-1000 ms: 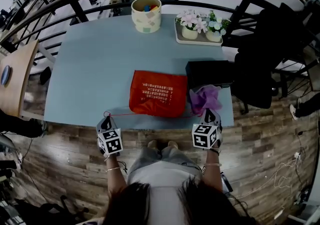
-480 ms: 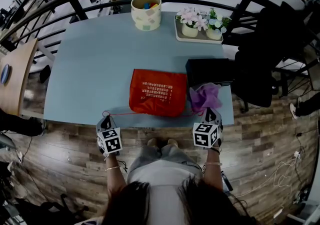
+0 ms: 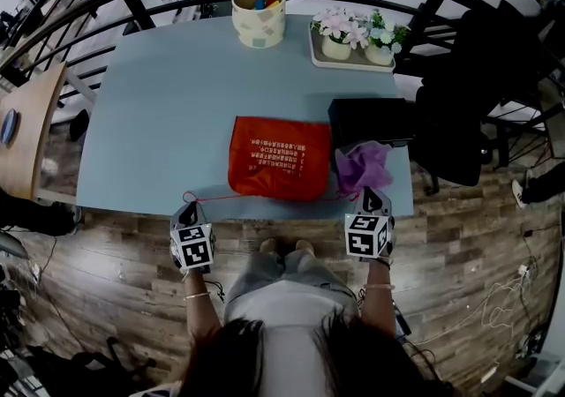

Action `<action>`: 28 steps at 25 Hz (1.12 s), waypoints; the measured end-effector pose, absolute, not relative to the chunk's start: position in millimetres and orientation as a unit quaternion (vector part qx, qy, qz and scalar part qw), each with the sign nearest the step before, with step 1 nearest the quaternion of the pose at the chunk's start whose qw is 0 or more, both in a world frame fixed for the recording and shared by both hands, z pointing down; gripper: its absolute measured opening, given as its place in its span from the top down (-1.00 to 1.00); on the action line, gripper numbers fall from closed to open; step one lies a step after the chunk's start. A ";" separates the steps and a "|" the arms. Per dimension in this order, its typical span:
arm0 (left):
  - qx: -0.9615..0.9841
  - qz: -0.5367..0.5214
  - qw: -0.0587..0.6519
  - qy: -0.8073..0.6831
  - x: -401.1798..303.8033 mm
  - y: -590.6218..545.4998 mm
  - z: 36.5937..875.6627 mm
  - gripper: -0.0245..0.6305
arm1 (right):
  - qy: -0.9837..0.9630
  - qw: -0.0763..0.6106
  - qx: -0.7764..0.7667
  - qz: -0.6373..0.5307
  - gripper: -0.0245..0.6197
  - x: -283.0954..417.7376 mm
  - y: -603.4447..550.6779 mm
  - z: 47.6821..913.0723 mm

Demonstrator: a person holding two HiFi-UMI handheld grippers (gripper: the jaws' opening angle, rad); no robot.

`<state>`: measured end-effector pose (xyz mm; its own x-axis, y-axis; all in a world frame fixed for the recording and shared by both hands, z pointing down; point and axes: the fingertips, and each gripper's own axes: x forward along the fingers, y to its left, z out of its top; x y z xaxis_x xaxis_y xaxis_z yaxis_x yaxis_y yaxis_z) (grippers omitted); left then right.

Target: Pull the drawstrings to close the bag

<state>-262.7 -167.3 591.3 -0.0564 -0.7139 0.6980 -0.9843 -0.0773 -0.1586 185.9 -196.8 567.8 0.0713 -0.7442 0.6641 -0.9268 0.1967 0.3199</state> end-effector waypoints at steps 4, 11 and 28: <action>0.680 0.317 0.204 -0.630 -255.2 -164.7 589.5 0.87 | -0.679 0.362 0.621 0.148 0.84 182.5 -190.8 572.1; 0.711 0.293 0.222 -0.600 -245.3 -153.3 588.5 0.86 | -0.704 0.328 0.604 0.180 0.84 167.7 -179.2 580.7; 0.738 0.292 0.266 -0.547 -203.7 -106.8 613.8 0.86 | -0.787 0.315 0.471 0.244 0.84 107.3 -131.1 606.0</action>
<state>-203.7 -106.8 613.8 0.2317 -0.6520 0.7219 -0.9627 -0.2603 0.0739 107.3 -131.1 606.0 -0.3586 -0.5874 0.7255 -0.8950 0.4373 -0.0883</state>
